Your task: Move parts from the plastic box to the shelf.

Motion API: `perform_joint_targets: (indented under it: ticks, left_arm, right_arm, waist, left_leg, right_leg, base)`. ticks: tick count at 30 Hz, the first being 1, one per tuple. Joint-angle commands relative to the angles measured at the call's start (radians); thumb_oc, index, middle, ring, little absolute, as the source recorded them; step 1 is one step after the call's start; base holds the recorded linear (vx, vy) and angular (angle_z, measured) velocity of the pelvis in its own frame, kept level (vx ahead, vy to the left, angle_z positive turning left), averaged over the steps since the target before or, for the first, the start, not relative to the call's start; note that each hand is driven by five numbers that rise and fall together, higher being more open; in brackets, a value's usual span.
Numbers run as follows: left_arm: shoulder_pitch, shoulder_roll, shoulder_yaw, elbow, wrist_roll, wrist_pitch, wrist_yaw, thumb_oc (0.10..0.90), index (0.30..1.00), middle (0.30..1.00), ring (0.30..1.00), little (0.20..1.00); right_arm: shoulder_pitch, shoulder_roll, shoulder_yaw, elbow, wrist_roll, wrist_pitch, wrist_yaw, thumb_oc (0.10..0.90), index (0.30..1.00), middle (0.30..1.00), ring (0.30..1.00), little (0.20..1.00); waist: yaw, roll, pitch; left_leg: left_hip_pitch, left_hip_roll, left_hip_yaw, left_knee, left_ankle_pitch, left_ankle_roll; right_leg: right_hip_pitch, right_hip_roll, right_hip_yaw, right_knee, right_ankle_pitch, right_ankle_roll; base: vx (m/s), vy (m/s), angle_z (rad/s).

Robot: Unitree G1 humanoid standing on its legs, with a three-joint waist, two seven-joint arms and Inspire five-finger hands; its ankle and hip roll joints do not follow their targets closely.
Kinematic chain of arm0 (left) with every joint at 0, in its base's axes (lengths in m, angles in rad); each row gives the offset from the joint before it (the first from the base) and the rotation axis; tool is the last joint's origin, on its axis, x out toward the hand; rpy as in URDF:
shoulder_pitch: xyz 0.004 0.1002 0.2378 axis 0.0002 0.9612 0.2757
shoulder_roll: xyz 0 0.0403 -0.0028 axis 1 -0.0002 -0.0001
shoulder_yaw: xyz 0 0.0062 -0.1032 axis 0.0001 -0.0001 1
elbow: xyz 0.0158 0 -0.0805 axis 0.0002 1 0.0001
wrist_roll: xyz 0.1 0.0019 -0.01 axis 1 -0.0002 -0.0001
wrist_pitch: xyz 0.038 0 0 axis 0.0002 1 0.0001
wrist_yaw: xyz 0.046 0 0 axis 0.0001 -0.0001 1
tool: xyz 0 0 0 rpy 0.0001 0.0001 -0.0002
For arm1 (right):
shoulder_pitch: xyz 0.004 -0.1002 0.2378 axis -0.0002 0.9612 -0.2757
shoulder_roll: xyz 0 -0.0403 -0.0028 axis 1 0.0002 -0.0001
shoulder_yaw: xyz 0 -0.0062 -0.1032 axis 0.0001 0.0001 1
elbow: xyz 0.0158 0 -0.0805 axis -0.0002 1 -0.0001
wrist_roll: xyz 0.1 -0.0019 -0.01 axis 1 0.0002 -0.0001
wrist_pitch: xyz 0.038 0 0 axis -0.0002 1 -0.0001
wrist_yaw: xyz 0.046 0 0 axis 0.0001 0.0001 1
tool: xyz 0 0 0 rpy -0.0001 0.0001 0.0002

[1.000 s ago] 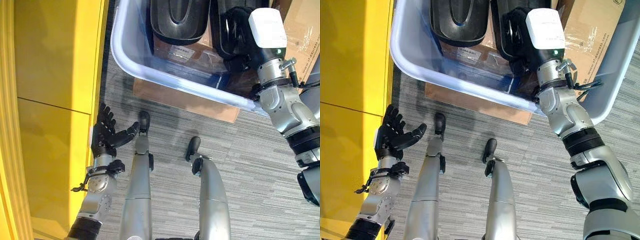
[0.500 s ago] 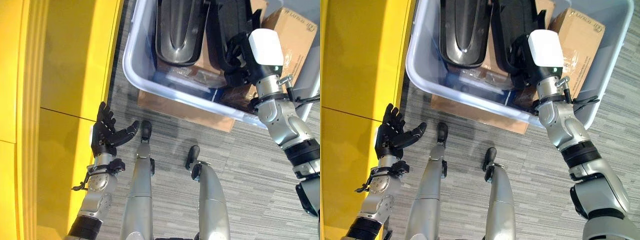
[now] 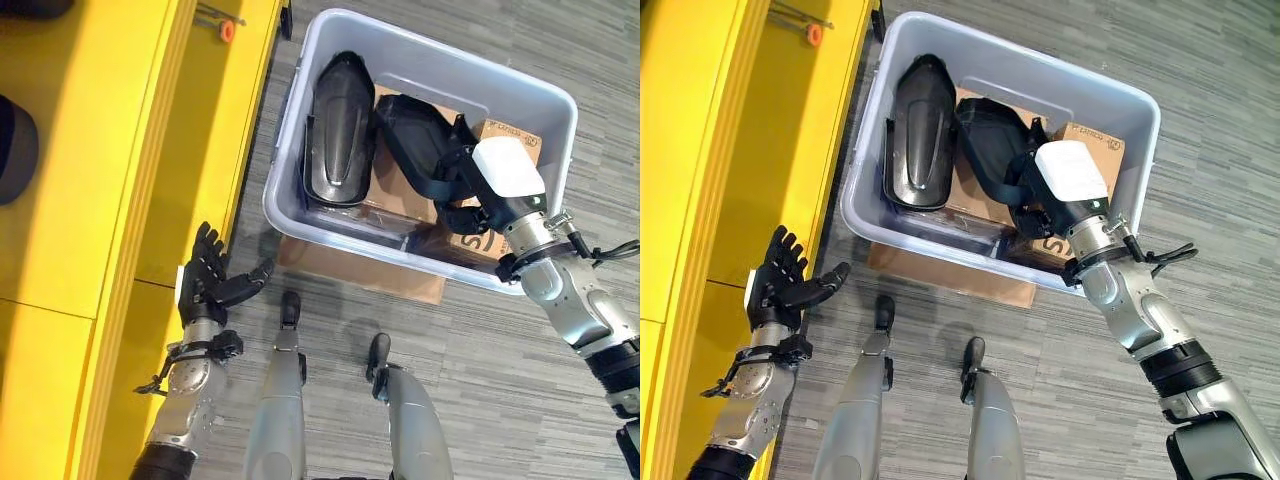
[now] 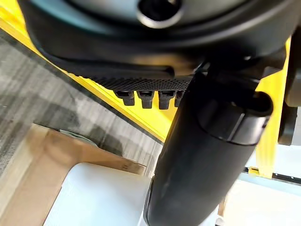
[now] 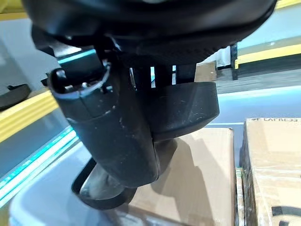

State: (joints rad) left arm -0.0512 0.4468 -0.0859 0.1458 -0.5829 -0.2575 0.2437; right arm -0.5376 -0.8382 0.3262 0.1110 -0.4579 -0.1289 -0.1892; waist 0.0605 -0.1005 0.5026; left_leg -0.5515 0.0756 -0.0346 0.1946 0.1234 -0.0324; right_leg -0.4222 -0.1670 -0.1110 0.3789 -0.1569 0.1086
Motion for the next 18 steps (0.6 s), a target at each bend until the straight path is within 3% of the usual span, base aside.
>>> perform_joint_targets:
  ticks: [1, 10, 18]
  left_arm:
    - [0.014, 0.012, 0.021, -0.062, 0.036, -0.062, -0.042, 0.900, 1.000, 1.000, 1.000, 1.000]
    - [0.079, 0.011, 0.044, -0.046, 0.029, -0.042, -0.108, 0.900, 1.000, 1.000, 1.000, 1.000]
    - [0.118, -0.010, 0.037, -0.027, 0.021, -0.026, -0.138, 0.900, 1.000, 1.000, 1.000, 1.000]
  right_arm:
    - [-0.046, -0.060, -0.059, -0.055, 0.051, -0.065, -0.024, 0.400, 0.300, 0.300, 0.300, 0.300]
    - [-0.026, -0.099, -0.106, -0.179, 0.104, -0.116, 0.014, 0.400, 0.300, 0.300, 0.300, 0.300]
    - [-0.006, -0.128, -0.152, -0.220, 0.135, -0.126, 0.024, 0.400, 0.300, 0.300, 0.300, 0.300]
  waist:
    - [-0.016, 0.012, -0.087]
    - [-0.028, 0.013, -0.203]
    - [-0.039, 0.017, -0.288]
  left_leg:
    - [0.057, 0.089, -0.010, 0.043, -0.106, -0.052]
    - [0.208, 0.112, 0.023, -0.115, -0.032, -0.076]
    - [0.302, 0.129, 0.053, -0.193, -0.014, -0.081]
  right_leg:
    - [0.118, -0.018, 0.044, -0.127, 0.056, 0.032]
    - [0.230, -0.024, 0.050, -0.274, 0.138, 0.055]
    - [0.289, -0.033, 0.066, -0.333, 0.170, 0.064]
  base:
    - [0.02, -0.005, -0.11]
    - [0.04, -0.004, -0.07]
    - [0.05, 0.003, -0.05]
